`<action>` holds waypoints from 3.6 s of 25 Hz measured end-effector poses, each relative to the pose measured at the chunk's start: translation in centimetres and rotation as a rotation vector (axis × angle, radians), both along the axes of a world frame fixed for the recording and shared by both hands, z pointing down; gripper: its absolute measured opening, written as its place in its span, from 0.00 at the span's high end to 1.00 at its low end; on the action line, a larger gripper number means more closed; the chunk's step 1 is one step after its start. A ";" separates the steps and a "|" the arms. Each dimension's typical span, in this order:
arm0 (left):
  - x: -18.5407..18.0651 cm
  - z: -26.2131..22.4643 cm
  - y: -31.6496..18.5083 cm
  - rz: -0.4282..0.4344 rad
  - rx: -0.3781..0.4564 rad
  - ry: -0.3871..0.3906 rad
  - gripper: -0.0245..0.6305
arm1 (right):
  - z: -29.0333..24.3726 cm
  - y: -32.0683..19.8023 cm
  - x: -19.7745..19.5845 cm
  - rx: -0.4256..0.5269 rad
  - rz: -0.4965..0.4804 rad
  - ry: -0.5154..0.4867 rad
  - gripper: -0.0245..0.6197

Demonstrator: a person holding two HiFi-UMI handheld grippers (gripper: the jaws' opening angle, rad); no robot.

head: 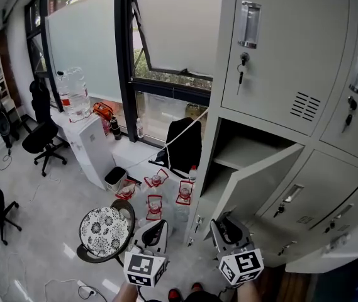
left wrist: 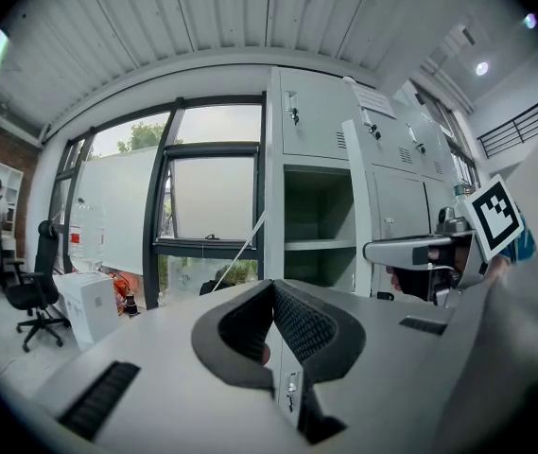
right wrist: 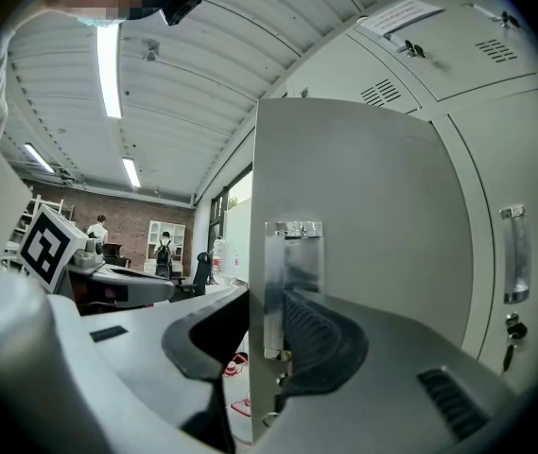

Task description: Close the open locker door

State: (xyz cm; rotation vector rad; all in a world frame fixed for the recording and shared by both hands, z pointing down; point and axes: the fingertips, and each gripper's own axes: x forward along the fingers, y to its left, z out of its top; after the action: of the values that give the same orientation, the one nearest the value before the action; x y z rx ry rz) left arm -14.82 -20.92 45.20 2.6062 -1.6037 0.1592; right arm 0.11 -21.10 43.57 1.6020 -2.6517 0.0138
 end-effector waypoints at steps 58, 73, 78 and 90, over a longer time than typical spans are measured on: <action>-1.4 1.4 -14.4 -0.036 -0.038 -0.010 0.93 | 0.2 -16.7 -0.4 0.002 0.143 0.042 0.85; -1.2 1.9 -14.9 -0.035 -0.049 -0.007 0.93 | 0.2 -17.9 -0.1 0.001 0.179 0.043 0.85; -1.1 1.8 -15.0 -0.034 -0.046 -0.005 0.93 | 0.2 -17.9 -0.2 0.001 0.177 0.041 0.85; -1.5 1.7 -14.6 -0.049 -0.045 -0.009 0.93 | 0.3 -17.8 -0.4 -0.009 0.180 0.044 0.83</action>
State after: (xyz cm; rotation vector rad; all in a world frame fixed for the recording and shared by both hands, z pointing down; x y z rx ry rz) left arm -16.28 -35.51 46.88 2.5342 -1.6454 0.2015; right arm -0.26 -38.90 43.91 1.8098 -2.4632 -0.0036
